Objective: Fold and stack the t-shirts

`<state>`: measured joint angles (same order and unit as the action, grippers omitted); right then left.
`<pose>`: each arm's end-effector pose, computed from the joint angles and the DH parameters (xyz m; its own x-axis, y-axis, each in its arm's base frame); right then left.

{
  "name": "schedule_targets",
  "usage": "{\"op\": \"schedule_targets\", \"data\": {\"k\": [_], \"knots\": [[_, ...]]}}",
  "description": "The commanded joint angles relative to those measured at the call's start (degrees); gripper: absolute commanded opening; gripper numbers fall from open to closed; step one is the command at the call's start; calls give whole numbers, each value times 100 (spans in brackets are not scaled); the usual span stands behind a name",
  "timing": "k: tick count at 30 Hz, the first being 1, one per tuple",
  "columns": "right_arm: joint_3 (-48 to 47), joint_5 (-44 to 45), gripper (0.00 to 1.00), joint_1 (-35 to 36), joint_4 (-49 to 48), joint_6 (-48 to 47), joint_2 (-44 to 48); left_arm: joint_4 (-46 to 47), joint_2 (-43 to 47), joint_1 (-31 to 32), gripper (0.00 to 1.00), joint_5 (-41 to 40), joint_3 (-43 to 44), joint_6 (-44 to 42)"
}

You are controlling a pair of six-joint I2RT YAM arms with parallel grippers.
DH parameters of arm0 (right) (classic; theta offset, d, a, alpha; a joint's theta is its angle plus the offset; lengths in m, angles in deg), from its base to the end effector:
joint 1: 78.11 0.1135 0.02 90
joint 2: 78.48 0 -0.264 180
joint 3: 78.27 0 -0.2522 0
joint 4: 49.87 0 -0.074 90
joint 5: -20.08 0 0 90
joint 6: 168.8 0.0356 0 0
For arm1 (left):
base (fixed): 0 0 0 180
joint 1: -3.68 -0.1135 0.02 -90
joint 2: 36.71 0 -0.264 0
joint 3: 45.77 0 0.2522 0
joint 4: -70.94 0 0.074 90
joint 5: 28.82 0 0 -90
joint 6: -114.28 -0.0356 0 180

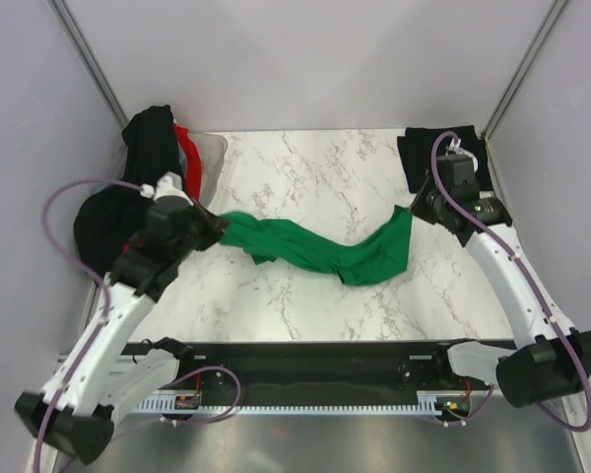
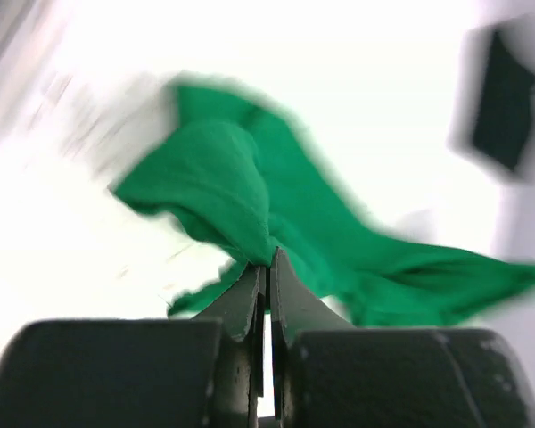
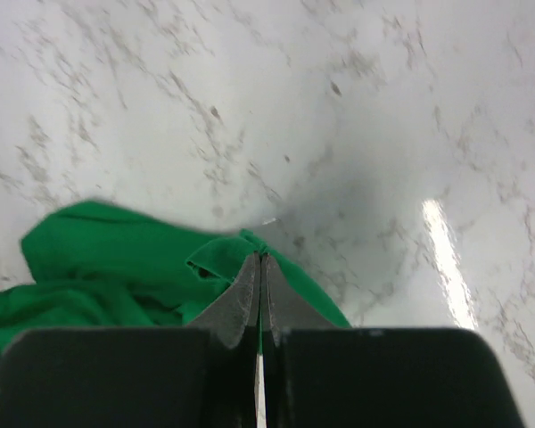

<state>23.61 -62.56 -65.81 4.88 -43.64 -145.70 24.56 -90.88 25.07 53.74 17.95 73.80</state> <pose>0.2396 0.0476 0.3289 -0.6231 0.4487 -0.6407 0.2908 0.8933 0.3427 0.1894 -0.0693 0.3039 -0.5640 -0.5891 -0.5787 -0.2524 0.7902 -0.5584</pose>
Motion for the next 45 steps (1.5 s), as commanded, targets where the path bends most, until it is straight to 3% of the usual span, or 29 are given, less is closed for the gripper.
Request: {"op": "schedule_targets", "data": {"k": [1,4,6,9,10,12,13,16,19,20,22,23,26,30,31,34,40,45], "knots": [[-1190,-392,0,-192,-285,-263,-552,-183,881,102,2,301,1111,-1169],[-2140,-647,0,-315,-171,-342,-1134,61,1154,304,2,1233,1324,-1523],[-2589,-717,0,-394,-127,-387,-1441,273,1303,471,2,2270,1071,-1831],[-2758,-901,0,-526,-197,-501,-1784,774,1488,1076,4,3432,544,-2025],[-2749,-1050,0,-561,-345,-527,-1873,949,1445,1635,5,3616,420,-2060],[-2661,-1253,0,-684,-530,-659,-2188,1205,1226,2358,10,3487,165,-2148],[-2652,-1376,0,-780,-566,-694,-2329,1414,816,2474,14,4296,7,-1939],[-2757,-1692,0,-886,-566,-914,-2813,1654,-108,2528,21,4752,-257,-1823],[-2740,-1956,0,-887,-618,-1098,-3060,1915,-830,2555,27,4506,-626,-1832],[-2714,-2096,0,-887,-662,-1107,-3086,2118,-997,2555,39,4523,-749,-1797],[-2687,-2194,0,-887,-768,-1221,-3130,2506,-1182,2555,49,4497,-961,-1753],[-2713,-2194,0,-887,-768,-1257,-3165,2515,-1288,2555,61,4480,-926,-1822],[-2705,-2142,0,-887,-768,-1371,-3253,2112,-1744,2528,71,3541,-593,-1980],[-2565,-2282,0,-878,-803,-1363,-3237,1287,-2544,2485,72,2558,511,-2463],[-2399,-2335,0,-869,-856,-1345,-3184,954,-2763,2450,72,1746,681,-2517],[-2091,-2370,0,-808,-962,-1371,-2903,600,-3115,2013,75,608,1138,-2290],[-1423,-2440,0,-668,-1040,-1284,-2252,642,-3792,571,77,621,1384,-1735],[-1114,-2414,0,-106,-1067,-1134,-1778,608,-5426,86,75,366,2886,-2095]]}}
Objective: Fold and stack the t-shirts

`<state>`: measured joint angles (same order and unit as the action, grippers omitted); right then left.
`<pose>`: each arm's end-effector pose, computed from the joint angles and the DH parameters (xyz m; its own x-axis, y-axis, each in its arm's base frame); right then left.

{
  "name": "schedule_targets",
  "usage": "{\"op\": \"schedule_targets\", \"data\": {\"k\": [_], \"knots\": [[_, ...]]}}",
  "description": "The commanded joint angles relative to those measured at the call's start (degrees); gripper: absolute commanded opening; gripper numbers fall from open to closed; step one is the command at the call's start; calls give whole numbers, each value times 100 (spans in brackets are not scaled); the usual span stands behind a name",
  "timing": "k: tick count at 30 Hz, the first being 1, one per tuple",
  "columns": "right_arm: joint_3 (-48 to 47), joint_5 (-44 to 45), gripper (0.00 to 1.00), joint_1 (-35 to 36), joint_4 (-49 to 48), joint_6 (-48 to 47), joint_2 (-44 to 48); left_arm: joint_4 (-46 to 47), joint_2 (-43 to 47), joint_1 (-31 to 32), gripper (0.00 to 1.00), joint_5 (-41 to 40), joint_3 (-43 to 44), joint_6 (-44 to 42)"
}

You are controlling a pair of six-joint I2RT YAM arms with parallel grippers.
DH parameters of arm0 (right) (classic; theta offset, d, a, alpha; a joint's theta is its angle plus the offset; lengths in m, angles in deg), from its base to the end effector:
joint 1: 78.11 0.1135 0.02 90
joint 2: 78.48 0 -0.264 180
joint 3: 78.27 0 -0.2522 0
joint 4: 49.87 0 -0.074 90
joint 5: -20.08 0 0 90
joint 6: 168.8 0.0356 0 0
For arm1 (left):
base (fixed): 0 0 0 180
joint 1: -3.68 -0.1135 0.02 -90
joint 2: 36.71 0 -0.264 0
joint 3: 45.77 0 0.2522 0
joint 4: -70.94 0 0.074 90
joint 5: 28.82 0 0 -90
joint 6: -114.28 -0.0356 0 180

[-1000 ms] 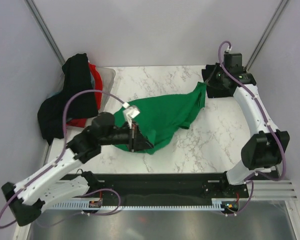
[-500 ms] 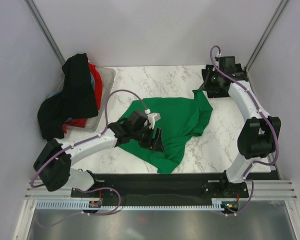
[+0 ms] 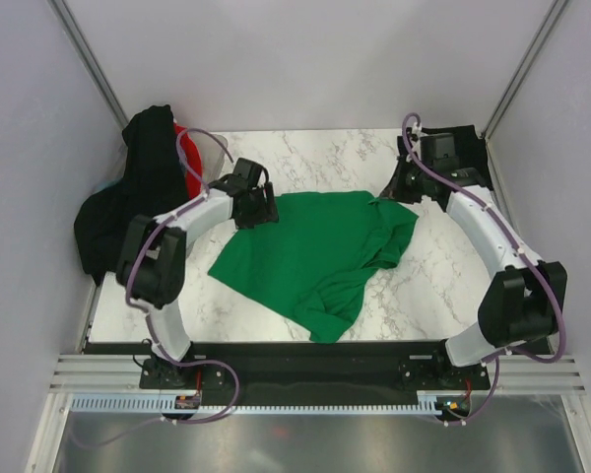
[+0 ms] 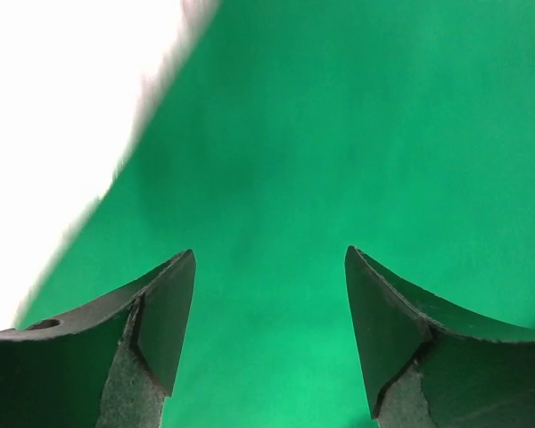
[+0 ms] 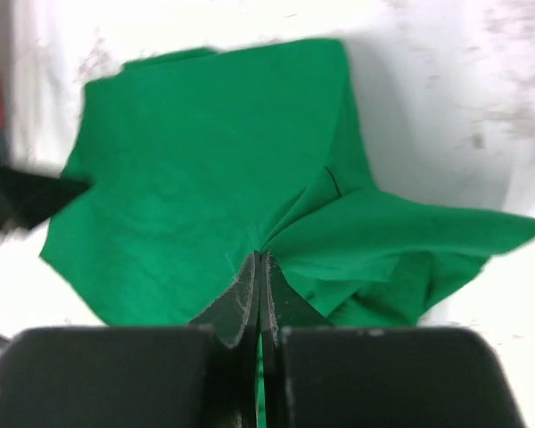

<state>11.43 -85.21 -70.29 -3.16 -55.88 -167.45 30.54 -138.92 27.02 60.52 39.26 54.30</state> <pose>0.3390 0.0560 0.3062 -0.7721 0.2732 -0.5738 -0.0153 0.8947 0.4464 0.3450 -0.1484 0.2045 -0.8665 -0.1710 -0.4691 -0.0497 0.9644 -0.2598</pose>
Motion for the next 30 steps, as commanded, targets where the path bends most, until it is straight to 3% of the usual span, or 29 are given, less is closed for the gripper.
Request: {"op": "schedule_targets", "data": {"k": [1,9,12,13,14,18,19,22,24,27,30], "knots": [[173,-124,0,518,-245,108,459,-35,-842,-170,74,-311,984,-154],[718,87,0,941,-298,117,864,-184,-2117,-373,72,-144,2128,-84],[780,166,0,933,-315,73,829,-184,-2276,-373,46,-4,2225,-58],[754,175,0,941,-315,55,802,-184,-2320,-373,15,40,2225,-49],[728,201,0,941,-315,46,750,-202,-2312,-373,2,171,2251,-49],[209,342,0,924,-79,-76,460,-421,-1795,-373,2,216,2304,-128],[-313,395,0,906,78,-129,372,-517,-1619,-373,2,173,2374,-137],[-1456,404,0,906,782,-217,239,-931,-680,-373,2,85,2357,-163],[-1698,290,0,924,906,-87,607,-1098,327,-373,2,-72,2016,-93],[-1270,281,0,924,880,63,1511,-1063,1952,-364,2,-223,884,108],[82,639,0,924,758,362,2671,-880,3142,-364,2,-390,-715,442]]}}
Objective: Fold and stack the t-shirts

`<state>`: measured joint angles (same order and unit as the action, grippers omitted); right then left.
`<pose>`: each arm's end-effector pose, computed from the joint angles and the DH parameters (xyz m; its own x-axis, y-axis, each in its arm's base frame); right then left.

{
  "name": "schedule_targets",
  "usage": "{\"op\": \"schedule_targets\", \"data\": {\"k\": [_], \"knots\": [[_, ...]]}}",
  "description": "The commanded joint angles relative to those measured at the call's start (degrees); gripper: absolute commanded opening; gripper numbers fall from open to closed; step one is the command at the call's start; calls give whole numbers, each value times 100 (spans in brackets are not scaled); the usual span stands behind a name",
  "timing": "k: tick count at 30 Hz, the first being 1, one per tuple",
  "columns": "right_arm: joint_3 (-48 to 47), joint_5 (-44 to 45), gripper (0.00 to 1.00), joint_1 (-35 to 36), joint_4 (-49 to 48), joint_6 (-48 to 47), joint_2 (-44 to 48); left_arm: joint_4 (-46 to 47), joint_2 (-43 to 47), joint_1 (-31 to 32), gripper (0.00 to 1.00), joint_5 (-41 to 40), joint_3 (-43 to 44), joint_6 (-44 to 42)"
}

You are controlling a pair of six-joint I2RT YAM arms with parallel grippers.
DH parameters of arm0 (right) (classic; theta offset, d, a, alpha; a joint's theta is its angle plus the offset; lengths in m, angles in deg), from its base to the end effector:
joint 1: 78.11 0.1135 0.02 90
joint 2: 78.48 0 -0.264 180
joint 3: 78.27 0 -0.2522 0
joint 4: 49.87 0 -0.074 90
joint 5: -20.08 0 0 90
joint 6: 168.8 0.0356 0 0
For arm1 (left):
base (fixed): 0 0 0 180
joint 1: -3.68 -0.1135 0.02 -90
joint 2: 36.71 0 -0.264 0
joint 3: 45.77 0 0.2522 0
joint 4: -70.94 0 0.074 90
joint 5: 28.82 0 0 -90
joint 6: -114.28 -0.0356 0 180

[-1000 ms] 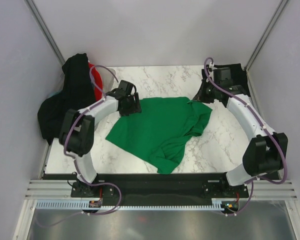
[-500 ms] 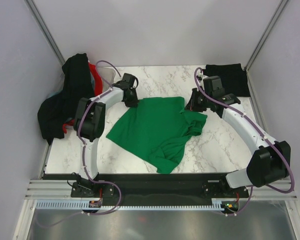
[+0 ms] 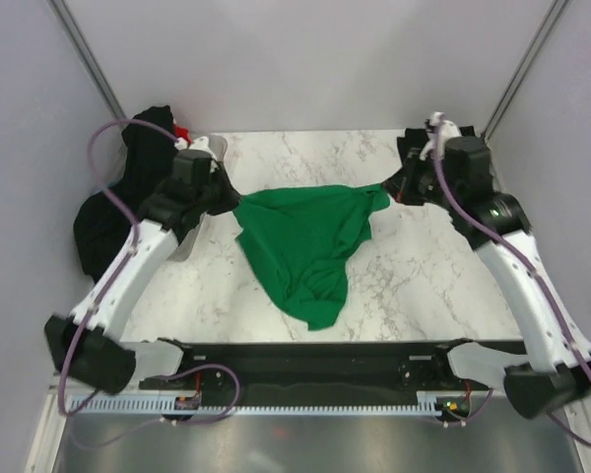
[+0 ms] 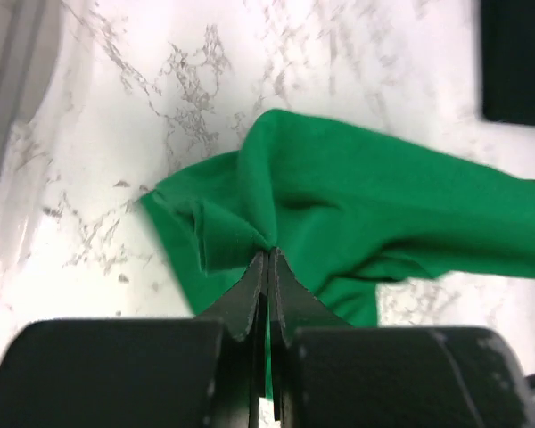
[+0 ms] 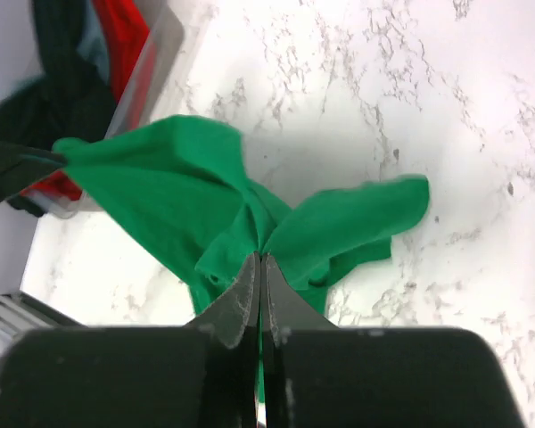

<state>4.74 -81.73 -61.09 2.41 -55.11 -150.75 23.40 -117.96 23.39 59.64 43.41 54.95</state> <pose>0.2514 0.0846 0.4201 -0.5900 0.2307 -0.7738 -0.2435 0.8629 0.4429 0.2960 -0.1050 0.3394 -0.6783 -0.2987 -0.6714 -0.0329 0.9251 -0.3782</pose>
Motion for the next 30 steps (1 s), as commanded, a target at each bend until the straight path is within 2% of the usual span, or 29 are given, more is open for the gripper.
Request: {"op": "schedule_targets", "data": {"k": [1,2,3,4,6,7,10,13,17,20,24,27,28,30], "knots": [[1581,485,0,12,139,399,1300,-68,1694,-2,2,-286,-1535,499],[1964,705,0,12,94,705,1808,-6,2057,-2,2,-294,-2322,640],[2646,1142,0,4,59,856,2022,55,2313,-2,4,-259,-2695,911],[2905,1425,0,12,68,1023,2198,91,2768,-2,13,-285,-3021,1044],[3249,1699,0,-5,111,1296,2454,73,3096,-2,31,-408,-3883,1578],[3433,1830,0,-5,103,1358,2481,91,3333,-2,55,-391,-4312,1712],[3471,1972,0,-5,120,1438,2376,91,3467,-2,73,-347,-4632,1986],[3453,1981,0,3,120,1350,2183,65,3450,-2,77,-548,-4493,1828],[3654,1885,0,4,-19,1341,2077,187,3187,-2,77,-690,-4203,1661],[3944,1701,0,-5,-283,1446,2103,617,2538,-2,74,-698,-3799,1450],[4191,1481,0,-5,-451,1473,2024,803,932,-10,70,-1005,-2754,1056],[4252,1375,0,-5,-539,1437,1971,855,68,-28,65,-1181,-1840,722],[4261,1375,0,-5,-556,1429,1962,873,-535,-28,62,-1208,-1429,660],[4270,1375,0,-5,-591,1385,1936,882,-1083,-54,60,-1208,-1066,510]]}}
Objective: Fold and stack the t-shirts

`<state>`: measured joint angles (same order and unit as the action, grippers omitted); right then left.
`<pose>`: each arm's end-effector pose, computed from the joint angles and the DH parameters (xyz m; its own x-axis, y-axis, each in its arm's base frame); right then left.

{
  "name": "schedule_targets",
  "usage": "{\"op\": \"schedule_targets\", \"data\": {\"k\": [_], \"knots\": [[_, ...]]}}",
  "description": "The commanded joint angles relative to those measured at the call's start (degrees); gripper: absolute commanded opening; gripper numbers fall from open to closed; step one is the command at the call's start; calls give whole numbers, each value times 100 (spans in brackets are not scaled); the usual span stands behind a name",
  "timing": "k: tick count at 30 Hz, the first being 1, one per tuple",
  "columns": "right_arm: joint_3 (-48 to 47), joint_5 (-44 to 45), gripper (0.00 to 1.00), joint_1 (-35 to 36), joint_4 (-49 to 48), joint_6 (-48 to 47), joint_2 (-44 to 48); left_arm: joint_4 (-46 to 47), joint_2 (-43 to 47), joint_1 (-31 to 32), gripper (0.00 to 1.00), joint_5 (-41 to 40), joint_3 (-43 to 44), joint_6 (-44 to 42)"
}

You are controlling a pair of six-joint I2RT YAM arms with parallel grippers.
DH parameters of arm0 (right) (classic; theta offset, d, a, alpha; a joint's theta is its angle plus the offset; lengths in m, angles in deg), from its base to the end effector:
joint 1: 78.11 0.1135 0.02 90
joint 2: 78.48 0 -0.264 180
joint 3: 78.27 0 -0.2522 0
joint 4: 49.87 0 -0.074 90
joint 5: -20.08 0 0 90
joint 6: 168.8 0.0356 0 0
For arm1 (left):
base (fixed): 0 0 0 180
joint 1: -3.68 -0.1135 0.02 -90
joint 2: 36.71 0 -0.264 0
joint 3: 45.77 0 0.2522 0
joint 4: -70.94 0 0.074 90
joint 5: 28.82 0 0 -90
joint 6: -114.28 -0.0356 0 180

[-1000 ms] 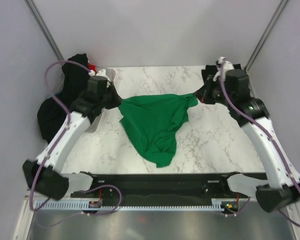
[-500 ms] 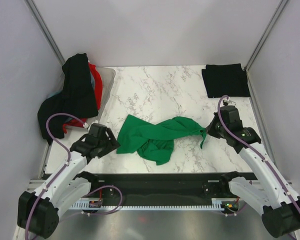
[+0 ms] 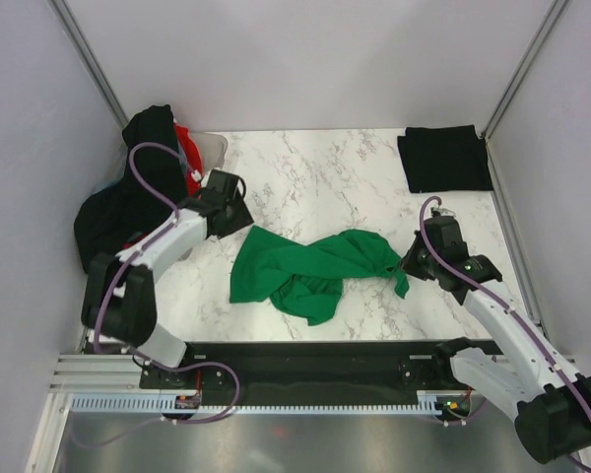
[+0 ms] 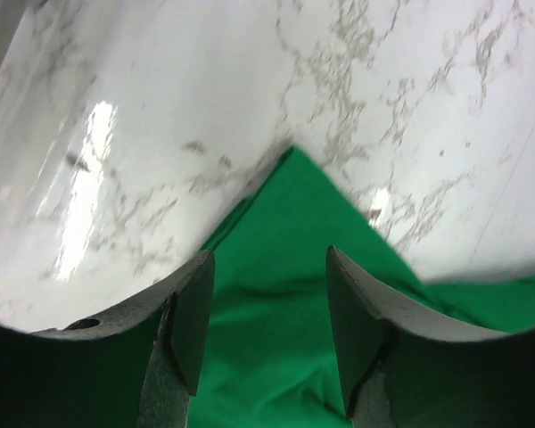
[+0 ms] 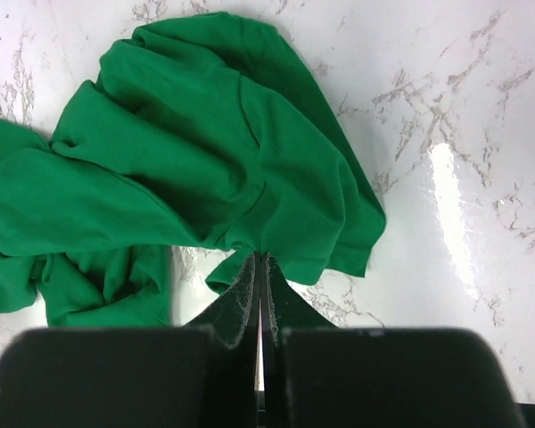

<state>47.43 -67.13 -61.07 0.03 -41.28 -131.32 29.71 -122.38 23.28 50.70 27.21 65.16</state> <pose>0.1777 0.0527 0.2483 -0.7269 0.4135 -0.5484 0.2281 0.8985 0.3752 0.2945 -0.0980 0.2332 -0.7255 -0.4248 -0.5415 -0.3252 0.9050 -0.2743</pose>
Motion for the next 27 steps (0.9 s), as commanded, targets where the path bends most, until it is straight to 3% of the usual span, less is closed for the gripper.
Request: {"op": "schedule_targets", "data": {"k": [1,8,20,26,27], "knots": [[2,-94,0,1,-362,-8,-7,250,-870,-43,59,-297,834,-529],[-42,-164,0,-7,-450,-60,-139,399,-2076,-35,59,-42,1162,-406],[-42,-191,0,1,-564,-69,-262,1050,-2261,9,56,415,723,-449],[2,-191,0,1,-608,-104,-341,1270,-2340,9,40,582,775,-511],[2,-191,0,1,-617,-104,-358,1305,-2340,9,32,643,793,-520]]}}
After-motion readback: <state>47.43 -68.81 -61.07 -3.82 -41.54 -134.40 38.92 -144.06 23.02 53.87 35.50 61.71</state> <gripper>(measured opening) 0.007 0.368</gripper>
